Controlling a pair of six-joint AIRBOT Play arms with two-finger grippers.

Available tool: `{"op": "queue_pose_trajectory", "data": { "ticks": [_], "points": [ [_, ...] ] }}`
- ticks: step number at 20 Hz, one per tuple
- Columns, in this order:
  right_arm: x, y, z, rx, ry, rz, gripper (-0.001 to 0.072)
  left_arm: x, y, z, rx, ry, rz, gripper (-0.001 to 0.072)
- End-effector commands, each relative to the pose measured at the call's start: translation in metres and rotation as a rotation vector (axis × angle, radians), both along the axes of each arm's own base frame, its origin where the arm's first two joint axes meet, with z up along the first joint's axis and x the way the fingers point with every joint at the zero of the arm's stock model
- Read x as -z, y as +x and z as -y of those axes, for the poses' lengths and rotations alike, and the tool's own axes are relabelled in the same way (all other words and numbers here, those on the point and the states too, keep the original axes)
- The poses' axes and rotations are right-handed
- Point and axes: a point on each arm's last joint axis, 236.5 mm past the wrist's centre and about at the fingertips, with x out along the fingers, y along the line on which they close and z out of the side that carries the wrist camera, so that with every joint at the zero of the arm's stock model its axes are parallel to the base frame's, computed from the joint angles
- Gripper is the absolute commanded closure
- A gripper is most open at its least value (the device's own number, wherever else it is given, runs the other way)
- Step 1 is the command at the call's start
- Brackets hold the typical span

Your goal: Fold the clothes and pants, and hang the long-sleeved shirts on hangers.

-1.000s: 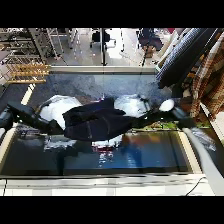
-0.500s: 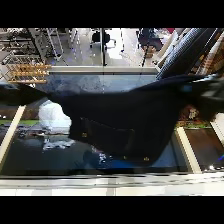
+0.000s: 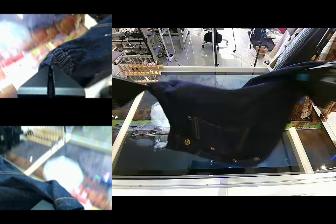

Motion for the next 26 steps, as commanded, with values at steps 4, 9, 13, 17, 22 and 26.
{"op": "queue_pose_trajectory", "data": {
  "ticks": [4,9,13,17,22,26],
  "points": [
    [0.238,0.179,-0.027,0.084,0.069,-0.51,0.068,0.225,0.124,-0.008,-0.207,-0.161,-0.469,0.0694],
    [0.305,0.233,-0.037,0.101,0.162,-0.553,0.0168,0.3,0.211,-0.052,-0.389,-0.193,-0.527,0.0176],
    [0.348,0.182,0.007,0.043,-0.003,-0.778,0.0191,0.337,0.191,-0.074,-0.342,-0.092,-0.627,0.0176],
    [0.391,0.138,0.021,0.038,0.0,-0.988,0.0214,0.377,0.178,-0.055,-0.261,-0.057,-0.721,0.0176],
    [0.442,0.127,0.004,0.064,-0.043,-1.022,0.0217,0.412,0.167,-0.014,-0.166,-0.021,-0.778,0.0176],
    [0.465,0.146,0.001,0.117,-0.052,-0.975,0.0217,0.425,0.162,-0.002,-0.143,-0.012,-0.804,0.0229]
  ]
}}
